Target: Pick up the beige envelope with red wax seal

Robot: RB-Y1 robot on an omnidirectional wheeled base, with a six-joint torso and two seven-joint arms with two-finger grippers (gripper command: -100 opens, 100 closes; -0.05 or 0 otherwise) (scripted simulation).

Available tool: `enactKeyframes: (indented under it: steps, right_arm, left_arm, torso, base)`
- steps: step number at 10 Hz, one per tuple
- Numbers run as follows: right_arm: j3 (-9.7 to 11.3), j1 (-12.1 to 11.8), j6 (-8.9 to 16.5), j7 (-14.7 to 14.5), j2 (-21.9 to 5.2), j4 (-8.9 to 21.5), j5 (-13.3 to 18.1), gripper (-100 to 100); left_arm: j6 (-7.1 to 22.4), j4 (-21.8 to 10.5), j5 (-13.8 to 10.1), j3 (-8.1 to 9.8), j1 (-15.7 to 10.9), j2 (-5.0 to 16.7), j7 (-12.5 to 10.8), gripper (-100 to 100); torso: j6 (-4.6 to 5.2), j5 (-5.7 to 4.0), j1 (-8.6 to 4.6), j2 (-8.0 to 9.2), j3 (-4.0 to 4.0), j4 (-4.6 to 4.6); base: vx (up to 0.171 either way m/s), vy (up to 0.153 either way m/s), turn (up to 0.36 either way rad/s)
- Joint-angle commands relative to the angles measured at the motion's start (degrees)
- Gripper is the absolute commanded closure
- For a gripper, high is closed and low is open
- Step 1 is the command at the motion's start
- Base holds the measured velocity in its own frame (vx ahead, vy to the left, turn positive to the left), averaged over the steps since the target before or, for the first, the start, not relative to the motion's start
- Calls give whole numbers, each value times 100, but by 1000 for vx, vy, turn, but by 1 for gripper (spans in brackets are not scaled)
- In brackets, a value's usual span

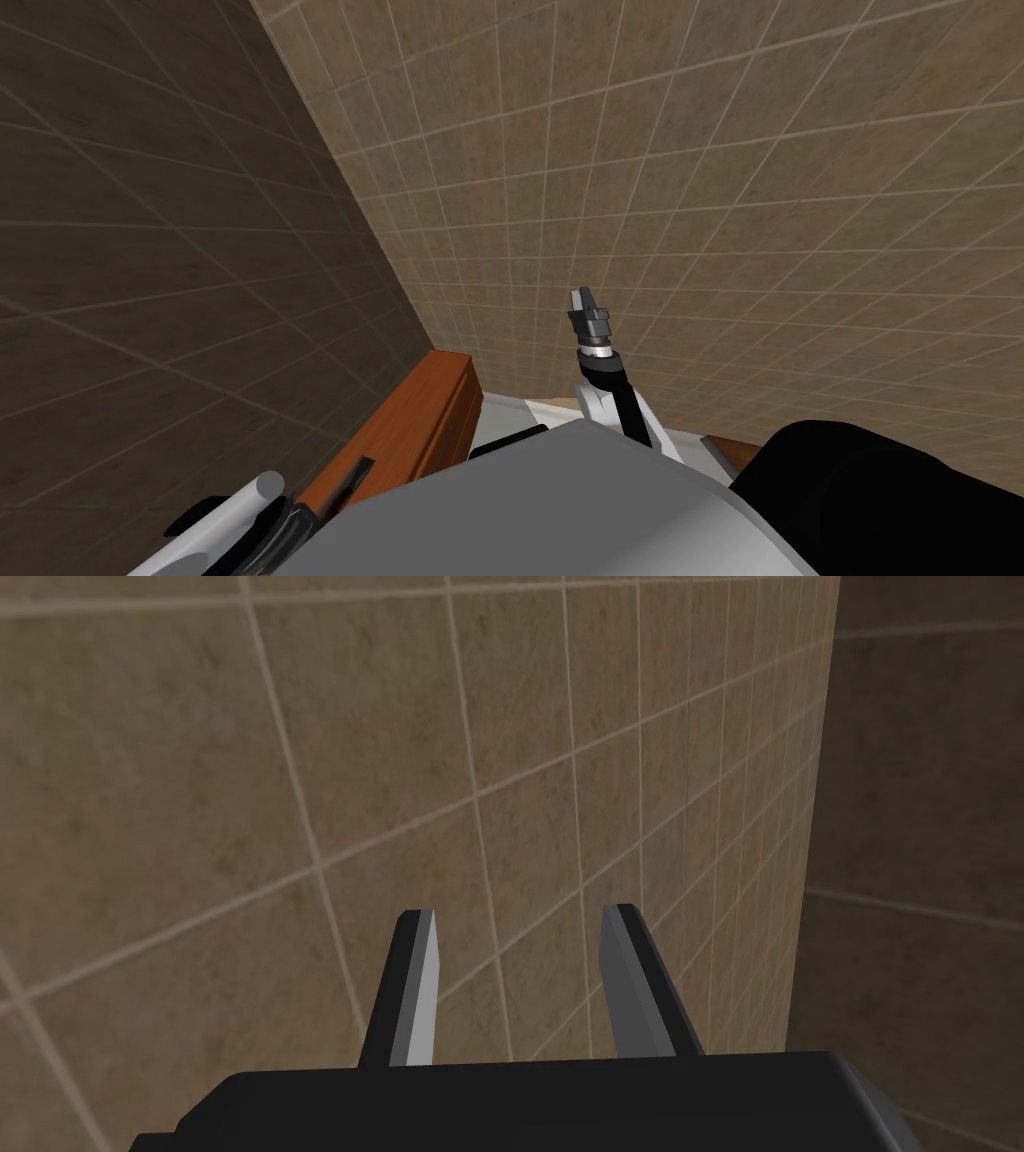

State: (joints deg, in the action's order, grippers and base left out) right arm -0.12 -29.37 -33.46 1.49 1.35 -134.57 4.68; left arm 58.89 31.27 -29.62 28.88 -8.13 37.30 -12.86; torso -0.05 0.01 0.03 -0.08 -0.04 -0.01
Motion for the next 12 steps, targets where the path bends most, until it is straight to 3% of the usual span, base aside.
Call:
enactKeyframes:
  steps: [1,3,6,7,8,9,10,11,12]
  right_arm:
    - [0,0,0,0,0,0,0,0]
    - [0,0,0,0,0,0,0,0]
    - [0,0,0,0,0,0,0,0]
    - [0,0,0,0,0,0,0,0]
    - [0,0,0,0,0,0,0,0]
    - [0,0,0,0,0,0,0,0]
    - [0,0,0,0,0,0,0,0]
    - [0,-1,0,0,0,0,0,0]
    - [0,-1,0,0,0,0,0,0]
  left_arm:
    - [168,-286,-78,92,-134,96,-56,-100]
    - [330,-581,-156,188,-268,200,-123,-100]
    - [436,-782,-209,255,-361,281,-173,-100]
    - [398,-713,-192,234,-328,251,-158,-100]
    - [407,-724,-195,238,-333,255,-163,0]
    - [331,-721,-432,39,-249,282,-133,-100]
    - [256,-719,-610,-151,-164,309,-104,-100]
    - [256,-719,-670,-160,-164,309,-104,-100]
    - [181,-718,-895,-359,-80,336,-75,-100]
  torso:
    - [0,0,0,0,0,0]
    - [0,1,7,-9,-5,-2]
    - [-1,1,4,-3,-2,-1]
    - [-1,1,4,-3,-2,-1]
    - [-2,1,0,1,0,-1]
    - [-2,0,-3,3,2,0]
    - [-4,0,-5,0,0,0]
    - [-3,-1,-8,-10,-6,-3]
    - [-2,-1,-7,-13,-8,-3]
  base:
    - [26,22,-112]
    - [40,38,-66]
    - [19,25,-24]
    - [9,12,-9]
    - [0,0,0]
    - [21,-1,17]
    - [54,-11,36]
    - [52,-6,12]
    - [47,5,13]
